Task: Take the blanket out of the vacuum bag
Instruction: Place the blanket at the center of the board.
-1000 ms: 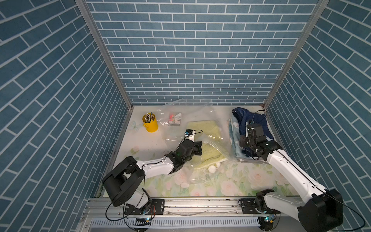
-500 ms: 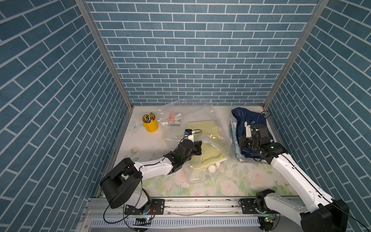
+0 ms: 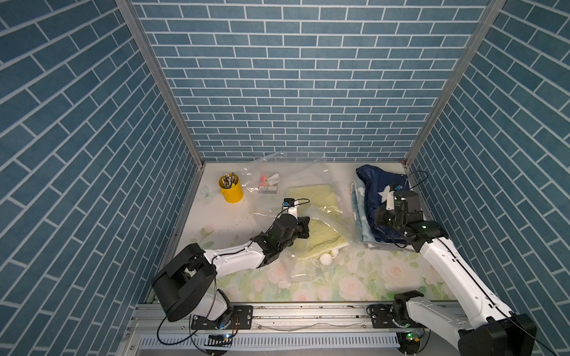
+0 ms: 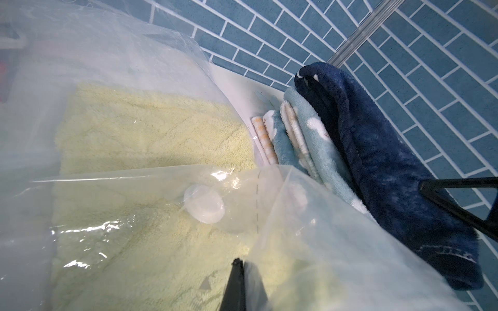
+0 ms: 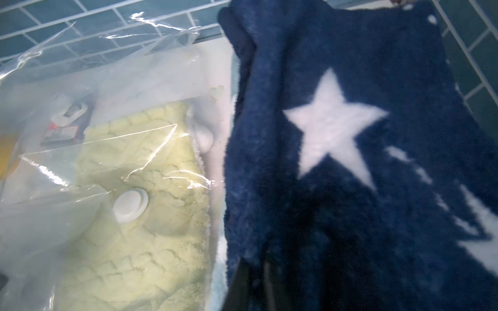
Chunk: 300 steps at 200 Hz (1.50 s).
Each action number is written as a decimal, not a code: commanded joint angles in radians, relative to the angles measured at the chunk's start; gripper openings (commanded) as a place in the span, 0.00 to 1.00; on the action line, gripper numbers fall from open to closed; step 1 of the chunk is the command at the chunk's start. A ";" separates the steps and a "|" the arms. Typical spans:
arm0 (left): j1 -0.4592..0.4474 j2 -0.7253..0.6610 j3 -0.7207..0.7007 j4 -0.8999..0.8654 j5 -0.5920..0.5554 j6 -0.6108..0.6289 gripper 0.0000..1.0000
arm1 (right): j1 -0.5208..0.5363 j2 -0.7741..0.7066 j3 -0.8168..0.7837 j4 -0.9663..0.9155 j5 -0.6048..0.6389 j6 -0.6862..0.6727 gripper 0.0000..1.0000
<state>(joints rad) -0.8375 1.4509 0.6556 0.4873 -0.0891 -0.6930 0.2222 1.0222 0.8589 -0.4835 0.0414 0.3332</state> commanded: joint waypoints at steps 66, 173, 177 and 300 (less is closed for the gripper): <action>0.007 0.000 -0.016 0.027 -0.005 0.004 0.00 | -0.086 -0.083 0.043 -0.021 0.018 0.043 0.55; 0.008 0.021 -0.008 0.059 0.055 0.004 0.00 | -0.420 -0.129 -0.123 0.046 0.112 0.106 0.88; 0.008 0.018 -0.013 0.061 0.053 0.005 0.00 | -0.425 -0.129 -0.138 0.050 0.092 0.108 0.88; 0.008 0.003 -0.037 0.071 0.059 -0.009 0.00 | -0.428 -0.111 -0.107 0.101 -0.027 0.122 0.00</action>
<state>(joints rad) -0.8371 1.4693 0.6117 0.5739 -0.0319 -0.7048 -0.2031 0.9279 0.6586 -0.3706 -0.0013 0.4713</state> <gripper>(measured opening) 0.053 0.057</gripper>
